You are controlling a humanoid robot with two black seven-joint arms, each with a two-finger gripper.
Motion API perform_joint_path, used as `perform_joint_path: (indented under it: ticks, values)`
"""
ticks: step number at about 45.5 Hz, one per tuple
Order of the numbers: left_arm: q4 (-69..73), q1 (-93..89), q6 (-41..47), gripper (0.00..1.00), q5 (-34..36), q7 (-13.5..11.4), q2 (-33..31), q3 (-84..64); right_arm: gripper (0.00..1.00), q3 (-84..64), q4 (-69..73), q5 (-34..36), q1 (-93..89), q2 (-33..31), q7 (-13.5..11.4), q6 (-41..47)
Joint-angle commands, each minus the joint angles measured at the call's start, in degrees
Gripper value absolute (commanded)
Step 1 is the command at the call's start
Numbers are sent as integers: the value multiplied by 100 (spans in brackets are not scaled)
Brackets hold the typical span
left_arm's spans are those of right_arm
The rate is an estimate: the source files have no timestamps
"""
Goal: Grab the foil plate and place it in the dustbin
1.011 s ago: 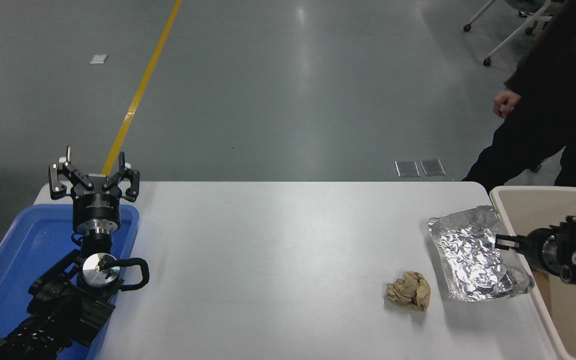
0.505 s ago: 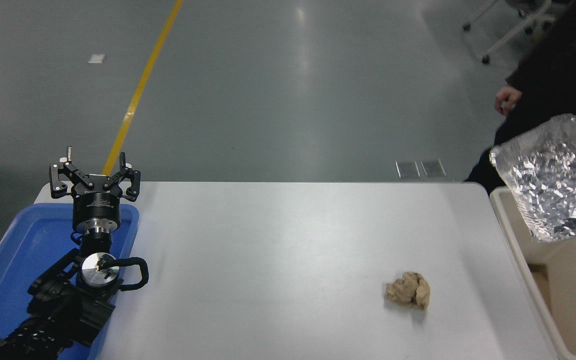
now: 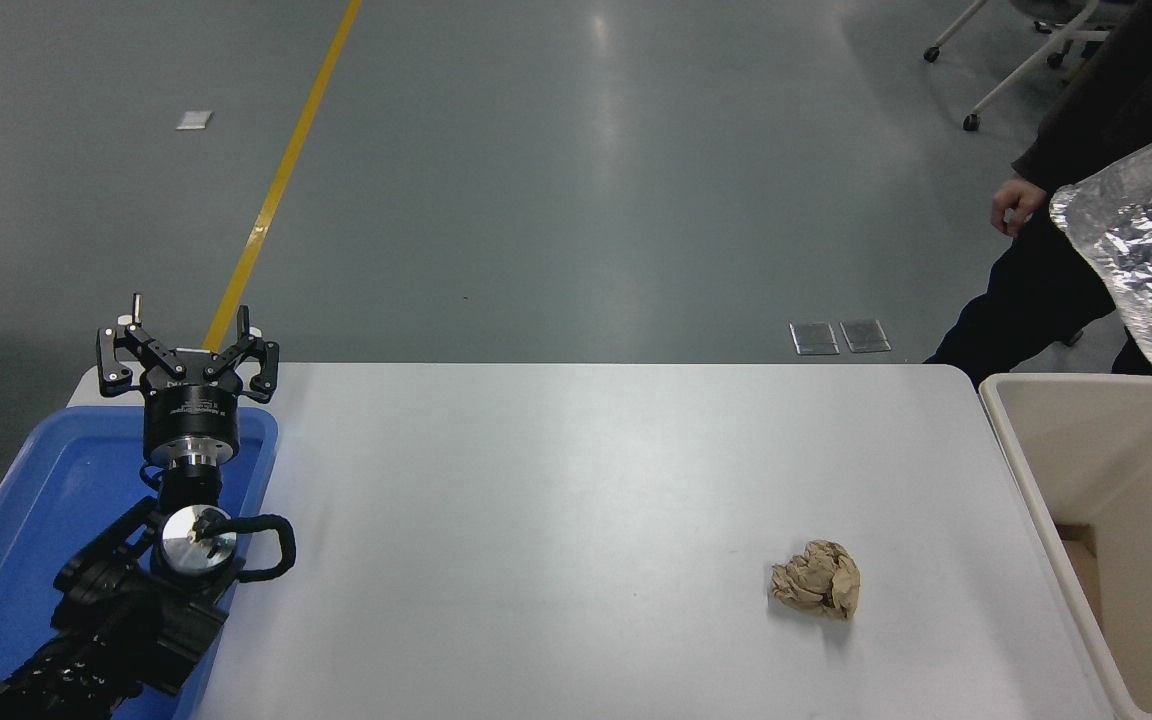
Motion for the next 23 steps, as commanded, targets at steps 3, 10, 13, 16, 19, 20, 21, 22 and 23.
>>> perform_joint_path:
  ticks: [3,10,13,16,19,20,21,22,23]
  values:
    - [3,-9,-13,99,-4,-7,0,1,0,326,-1700,-35,-1855,-1111,6,-671]
    - [3,-9,-13,99,-13,-16,0,1,0,1933,-2843,35,-4368,-1718,6,-1234]
    - [3,-9,-13,99,-13,-24,-8,1,0,2925,-3283,44,-5484,-1754,-20,-1314]
    - [3,-9,-13,99,-13,-24,-8,1,0,3919,-3705,70,-6688,-1737,-47,-1393]
    - [3,-9,-13,99,-13,-24,-8,1,0,4886,-4205,280,-7839,-1614,-47,-1454]
    - [3,-9,-13,99,-13,-24,-8,1,0,5176,-4372,395,-8192,-1544,-55,-1463]
    - [3,-9,-13,99,-13,-24,-8,1,0,5649,-4705,665,-8856,-1299,-64,-1463]
    - [3,-9,-13,99,-13,-24,-8,1,0,5854,-4891,807,-9168,-1149,-64,-1463]
    - [3,-9,-13,99,-13,-24,-8,1,0,6012,-5093,931,-9423,-982,-64,-1463]
